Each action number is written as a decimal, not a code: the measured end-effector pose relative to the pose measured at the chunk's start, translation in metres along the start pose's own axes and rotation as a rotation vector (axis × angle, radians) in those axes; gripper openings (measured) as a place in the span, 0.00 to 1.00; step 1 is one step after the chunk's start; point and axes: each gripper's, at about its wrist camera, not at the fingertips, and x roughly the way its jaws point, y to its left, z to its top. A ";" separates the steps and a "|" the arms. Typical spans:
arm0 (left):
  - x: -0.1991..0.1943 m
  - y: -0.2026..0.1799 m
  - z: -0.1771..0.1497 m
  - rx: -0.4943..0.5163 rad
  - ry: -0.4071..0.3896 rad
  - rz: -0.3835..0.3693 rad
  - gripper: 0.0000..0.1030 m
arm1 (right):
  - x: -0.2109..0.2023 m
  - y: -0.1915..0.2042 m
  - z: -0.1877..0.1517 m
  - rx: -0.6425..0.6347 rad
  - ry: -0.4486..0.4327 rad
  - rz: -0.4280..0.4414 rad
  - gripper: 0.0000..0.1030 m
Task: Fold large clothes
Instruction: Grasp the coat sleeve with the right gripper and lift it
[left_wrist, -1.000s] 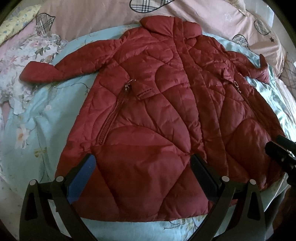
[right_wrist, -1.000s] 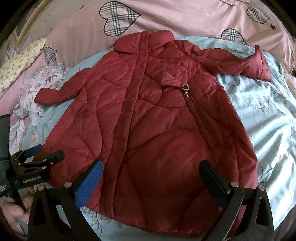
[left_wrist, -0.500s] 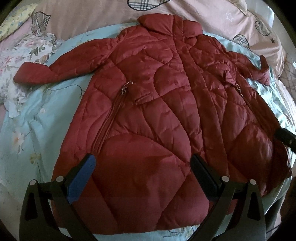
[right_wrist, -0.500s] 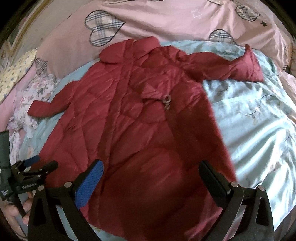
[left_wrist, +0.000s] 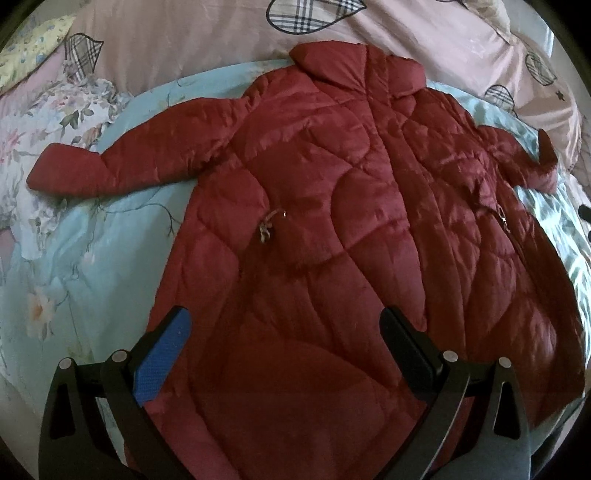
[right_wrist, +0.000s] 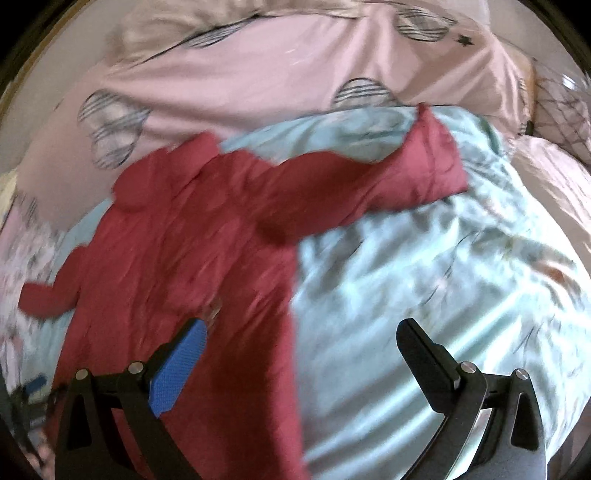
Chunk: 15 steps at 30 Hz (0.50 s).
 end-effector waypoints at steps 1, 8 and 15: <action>0.002 0.001 0.003 -0.006 0.000 -0.003 1.00 | 0.006 -0.013 0.014 0.034 -0.008 0.018 1.00; 0.014 0.005 0.017 -0.022 0.005 -0.001 1.00 | 0.049 -0.077 0.078 0.196 -0.035 -0.068 1.00; 0.031 -0.002 0.021 -0.021 0.041 -0.008 1.00 | 0.101 -0.123 0.127 0.280 -0.044 -0.158 0.98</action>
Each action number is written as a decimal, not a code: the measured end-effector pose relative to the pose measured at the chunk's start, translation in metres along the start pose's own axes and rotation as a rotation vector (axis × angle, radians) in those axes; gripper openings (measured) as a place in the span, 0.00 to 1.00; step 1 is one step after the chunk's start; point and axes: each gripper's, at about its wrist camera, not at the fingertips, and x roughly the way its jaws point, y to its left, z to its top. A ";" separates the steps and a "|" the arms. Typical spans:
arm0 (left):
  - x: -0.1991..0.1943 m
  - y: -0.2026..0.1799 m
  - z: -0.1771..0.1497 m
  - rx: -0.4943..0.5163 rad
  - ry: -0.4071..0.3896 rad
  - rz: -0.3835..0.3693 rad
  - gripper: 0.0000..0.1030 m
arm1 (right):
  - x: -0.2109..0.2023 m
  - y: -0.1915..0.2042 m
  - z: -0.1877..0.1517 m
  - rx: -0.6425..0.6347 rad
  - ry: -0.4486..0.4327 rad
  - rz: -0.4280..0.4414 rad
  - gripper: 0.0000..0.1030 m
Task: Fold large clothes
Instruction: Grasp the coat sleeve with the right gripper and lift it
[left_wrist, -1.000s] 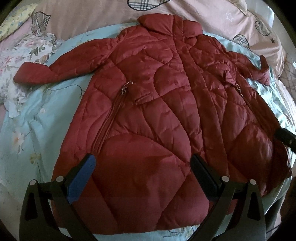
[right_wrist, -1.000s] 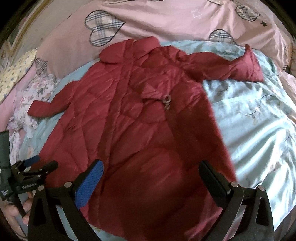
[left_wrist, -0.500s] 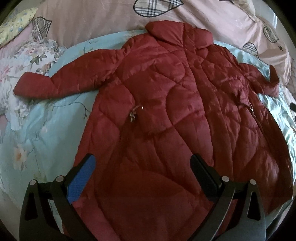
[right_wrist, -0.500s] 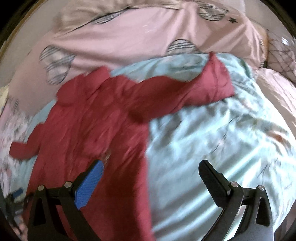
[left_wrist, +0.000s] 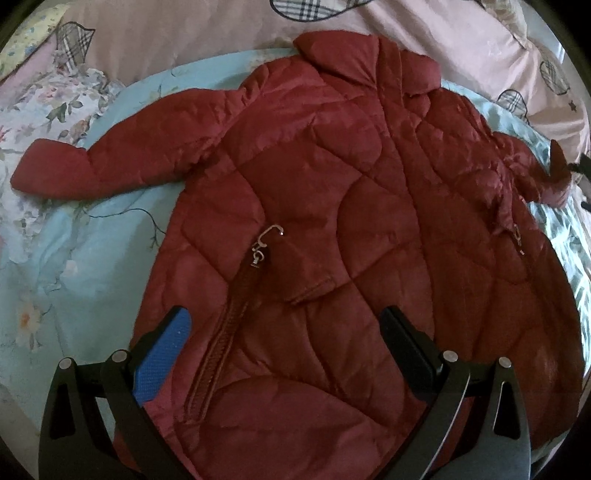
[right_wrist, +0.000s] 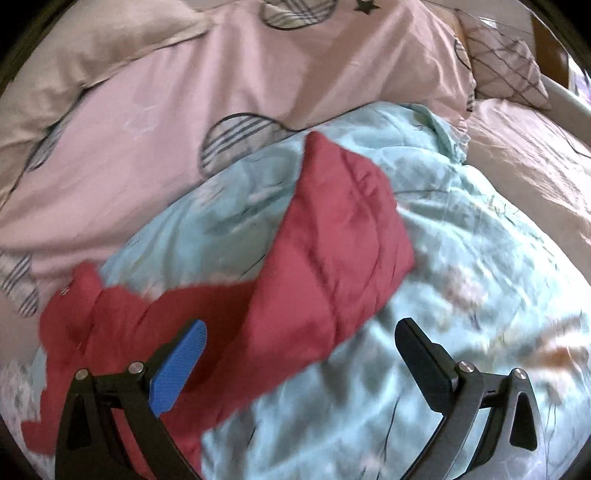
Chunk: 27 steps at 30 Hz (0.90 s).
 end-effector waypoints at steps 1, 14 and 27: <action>0.003 -0.002 0.000 0.004 0.007 0.003 1.00 | 0.008 -0.003 0.006 0.009 -0.001 -0.011 0.96; 0.016 -0.003 0.001 -0.008 0.026 -0.026 1.00 | 0.028 0.012 0.003 -0.023 -0.016 0.082 0.13; 0.011 0.008 0.004 -0.051 -0.002 -0.084 1.00 | -0.041 0.123 -0.078 -0.259 -0.028 0.397 0.12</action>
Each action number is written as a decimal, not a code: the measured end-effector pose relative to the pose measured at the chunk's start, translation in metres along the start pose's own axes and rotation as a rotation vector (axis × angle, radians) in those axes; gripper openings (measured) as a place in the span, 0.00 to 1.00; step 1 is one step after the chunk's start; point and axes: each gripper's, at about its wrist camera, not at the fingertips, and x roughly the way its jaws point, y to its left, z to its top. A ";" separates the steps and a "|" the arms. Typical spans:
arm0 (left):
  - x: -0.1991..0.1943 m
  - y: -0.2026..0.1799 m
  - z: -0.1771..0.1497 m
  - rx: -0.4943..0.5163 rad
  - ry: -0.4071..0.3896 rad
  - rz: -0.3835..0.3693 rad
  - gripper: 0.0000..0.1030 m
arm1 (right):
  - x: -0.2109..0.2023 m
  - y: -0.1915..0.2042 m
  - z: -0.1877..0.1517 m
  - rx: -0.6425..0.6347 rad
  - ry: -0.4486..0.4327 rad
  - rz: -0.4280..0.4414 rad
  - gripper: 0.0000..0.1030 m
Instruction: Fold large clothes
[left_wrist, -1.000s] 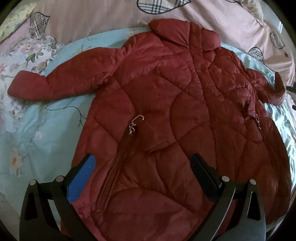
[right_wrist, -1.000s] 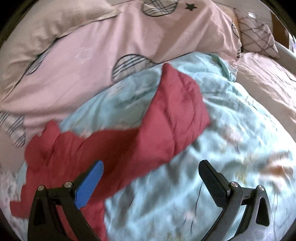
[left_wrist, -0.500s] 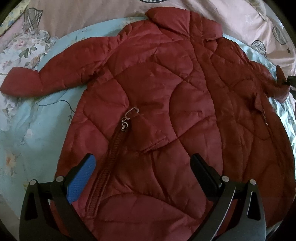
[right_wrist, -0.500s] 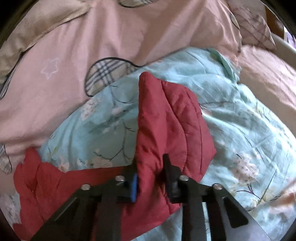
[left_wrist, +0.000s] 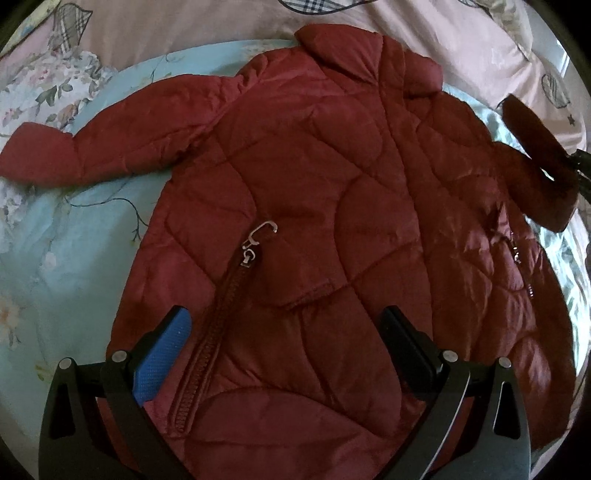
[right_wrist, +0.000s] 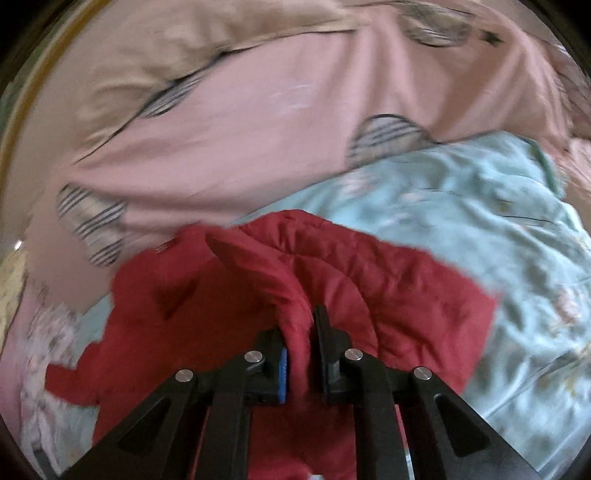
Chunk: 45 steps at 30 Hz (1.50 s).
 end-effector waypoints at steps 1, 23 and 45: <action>0.000 0.001 0.000 -0.006 -0.001 -0.010 1.00 | 0.001 0.011 -0.005 -0.015 0.007 0.022 0.12; 0.003 0.055 0.016 -0.159 0.019 -0.282 1.00 | 0.083 0.198 -0.128 -0.420 0.294 0.335 0.16; 0.085 0.034 0.150 -0.189 0.152 -0.565 0.27 | 0.089 0.204 -0.144 -0.496 0.332 0.352 0.22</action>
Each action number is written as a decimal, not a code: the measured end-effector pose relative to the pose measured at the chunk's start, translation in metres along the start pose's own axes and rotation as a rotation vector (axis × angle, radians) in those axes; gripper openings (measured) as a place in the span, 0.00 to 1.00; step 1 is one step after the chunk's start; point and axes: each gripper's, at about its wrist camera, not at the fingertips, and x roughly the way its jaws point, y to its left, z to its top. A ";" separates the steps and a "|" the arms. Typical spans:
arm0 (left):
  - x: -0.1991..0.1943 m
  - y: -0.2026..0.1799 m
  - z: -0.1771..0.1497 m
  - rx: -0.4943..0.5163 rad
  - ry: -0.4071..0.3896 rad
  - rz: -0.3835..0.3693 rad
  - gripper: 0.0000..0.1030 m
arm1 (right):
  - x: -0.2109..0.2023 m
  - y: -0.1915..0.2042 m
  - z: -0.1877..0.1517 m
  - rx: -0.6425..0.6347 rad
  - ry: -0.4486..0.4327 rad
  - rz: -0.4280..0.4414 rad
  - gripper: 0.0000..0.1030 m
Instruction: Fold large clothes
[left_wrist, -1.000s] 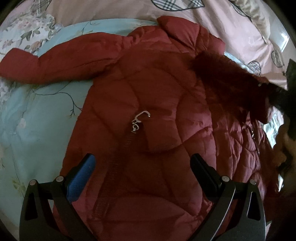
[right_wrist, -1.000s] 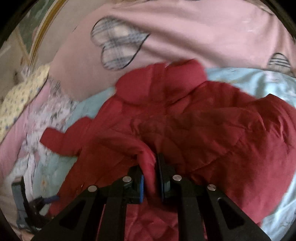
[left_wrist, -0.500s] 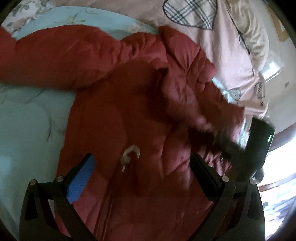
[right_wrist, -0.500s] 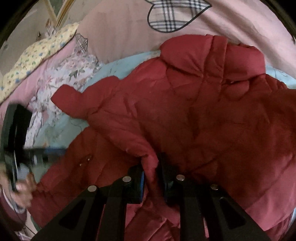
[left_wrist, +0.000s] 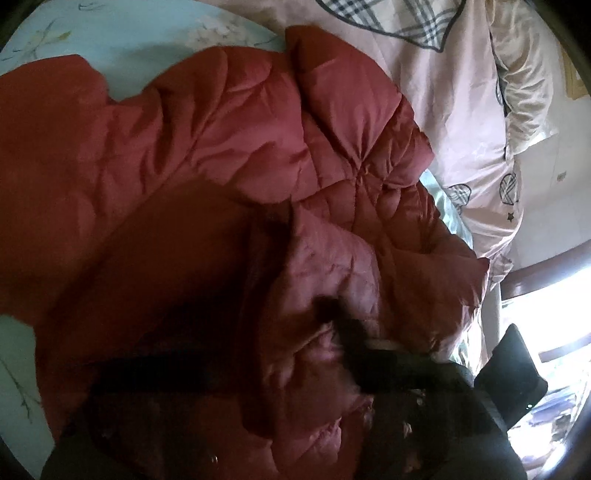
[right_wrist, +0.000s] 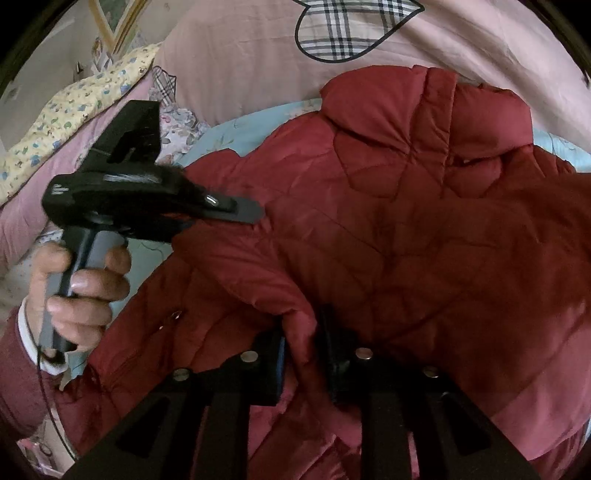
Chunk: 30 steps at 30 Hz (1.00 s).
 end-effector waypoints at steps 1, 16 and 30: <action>-0.002 0.000 -0.002 0.009 -0.007 -0.007 0.21 | -0.003 -0.001 -0.001 0.004 0.000 0.005 0.27; -0.042 -0.005 -0.013 0.236 -0.241 0.346 0.12 | -0.065 -0.058 0.015 0.152 -0.160 -0.283 0.49; -0.086 -0.018 -0.044 0.225 -0.390 0.278 0.24 | -0.012 -0.115 -0.001 0.263 -0.066 -0.366 0.53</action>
